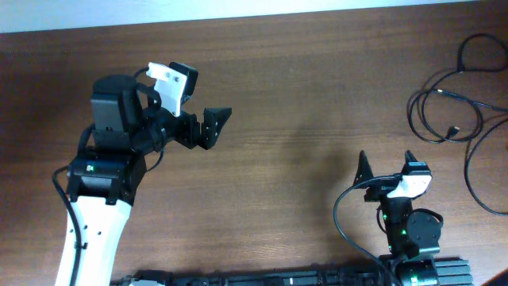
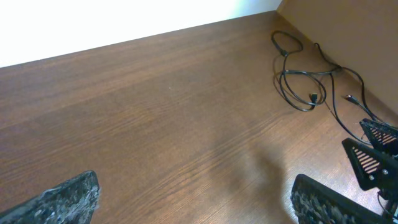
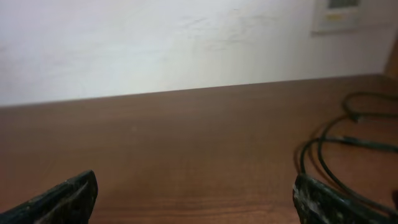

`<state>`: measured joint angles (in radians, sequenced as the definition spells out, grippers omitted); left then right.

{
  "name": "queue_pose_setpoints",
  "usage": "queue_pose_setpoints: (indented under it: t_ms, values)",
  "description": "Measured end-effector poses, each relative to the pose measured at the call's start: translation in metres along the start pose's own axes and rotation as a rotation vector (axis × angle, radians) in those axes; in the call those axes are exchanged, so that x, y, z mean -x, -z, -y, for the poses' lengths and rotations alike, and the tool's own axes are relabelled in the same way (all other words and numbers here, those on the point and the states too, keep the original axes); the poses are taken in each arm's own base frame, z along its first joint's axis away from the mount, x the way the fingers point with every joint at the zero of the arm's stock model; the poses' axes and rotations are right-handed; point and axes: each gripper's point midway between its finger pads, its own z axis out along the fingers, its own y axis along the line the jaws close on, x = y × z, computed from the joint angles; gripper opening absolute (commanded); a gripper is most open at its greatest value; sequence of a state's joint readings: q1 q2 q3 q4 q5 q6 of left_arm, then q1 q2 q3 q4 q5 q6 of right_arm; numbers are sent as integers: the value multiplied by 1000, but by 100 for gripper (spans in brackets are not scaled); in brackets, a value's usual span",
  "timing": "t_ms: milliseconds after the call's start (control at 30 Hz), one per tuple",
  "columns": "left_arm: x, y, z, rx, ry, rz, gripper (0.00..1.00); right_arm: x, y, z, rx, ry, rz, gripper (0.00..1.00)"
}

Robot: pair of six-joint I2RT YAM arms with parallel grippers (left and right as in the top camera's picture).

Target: Untangle cables

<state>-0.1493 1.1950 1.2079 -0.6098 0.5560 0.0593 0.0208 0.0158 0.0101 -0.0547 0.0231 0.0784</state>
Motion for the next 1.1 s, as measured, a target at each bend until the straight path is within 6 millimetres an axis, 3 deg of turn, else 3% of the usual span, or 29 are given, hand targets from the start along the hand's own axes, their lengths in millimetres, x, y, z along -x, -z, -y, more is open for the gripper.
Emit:
queue_pose_setpoints:
  t_ms: [267,1100]
  values:
    - [0,0,0,0,0,0,99,-4,0,-9,59,56,-18,99]
    - [0,0,0,0,0,0,99,-5,0,-6,41,25,-20,99]
